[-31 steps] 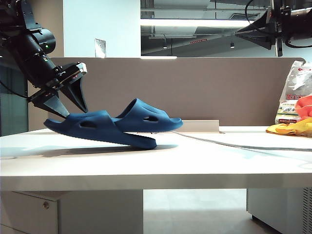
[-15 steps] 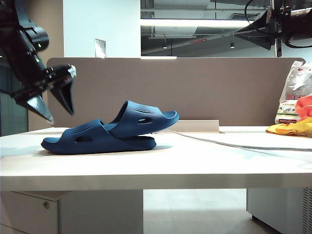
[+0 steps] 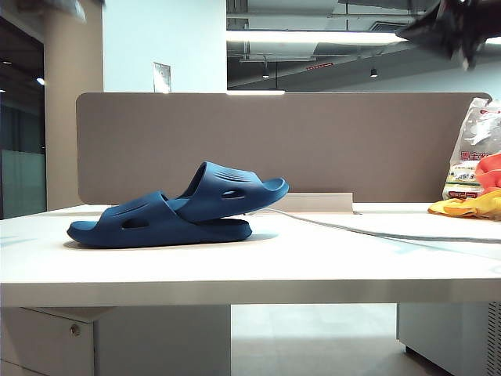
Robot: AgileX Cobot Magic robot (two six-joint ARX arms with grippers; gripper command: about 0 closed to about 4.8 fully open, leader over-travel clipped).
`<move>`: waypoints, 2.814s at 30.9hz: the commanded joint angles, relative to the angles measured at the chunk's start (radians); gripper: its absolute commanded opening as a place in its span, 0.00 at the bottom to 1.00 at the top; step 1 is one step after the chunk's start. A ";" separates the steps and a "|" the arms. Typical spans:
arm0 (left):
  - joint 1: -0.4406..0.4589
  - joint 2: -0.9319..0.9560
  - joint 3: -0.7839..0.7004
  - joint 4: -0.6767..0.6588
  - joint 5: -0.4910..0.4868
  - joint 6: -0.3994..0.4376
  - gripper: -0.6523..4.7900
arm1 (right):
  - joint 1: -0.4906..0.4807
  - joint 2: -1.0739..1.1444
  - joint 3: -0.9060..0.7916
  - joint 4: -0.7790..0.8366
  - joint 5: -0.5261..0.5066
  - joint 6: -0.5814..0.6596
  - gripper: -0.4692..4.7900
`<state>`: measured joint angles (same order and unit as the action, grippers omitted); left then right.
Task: Interlock the pair of blue slippers on the table with their fronts facing up.
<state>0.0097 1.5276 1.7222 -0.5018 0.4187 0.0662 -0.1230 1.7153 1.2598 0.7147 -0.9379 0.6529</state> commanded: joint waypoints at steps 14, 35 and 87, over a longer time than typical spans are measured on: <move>-0.002 -0.417 0.002 -0.092 -0.061 0.080 0.43 | -0.138 -0.463 0.006 -0.470 0.139 -0.171 0.08; -0.002 -1.011 -0.636 0.037 -0.201 -0.024 0.27 | -0.117 -0.997 -0.003 -1.202 0.451 -0.500 0.08; -0.003 -1.272 -1.620 0.475 -0.355 -0.260 0.11 | -0.043 -1.707 -1.218 -0.626 0.647 -0.462 0.08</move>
<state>0.0086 0.2550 0.1085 -0.0395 0.0669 -0.2367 -0.1684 0.0074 0.0513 0.0639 -0.2882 0.1902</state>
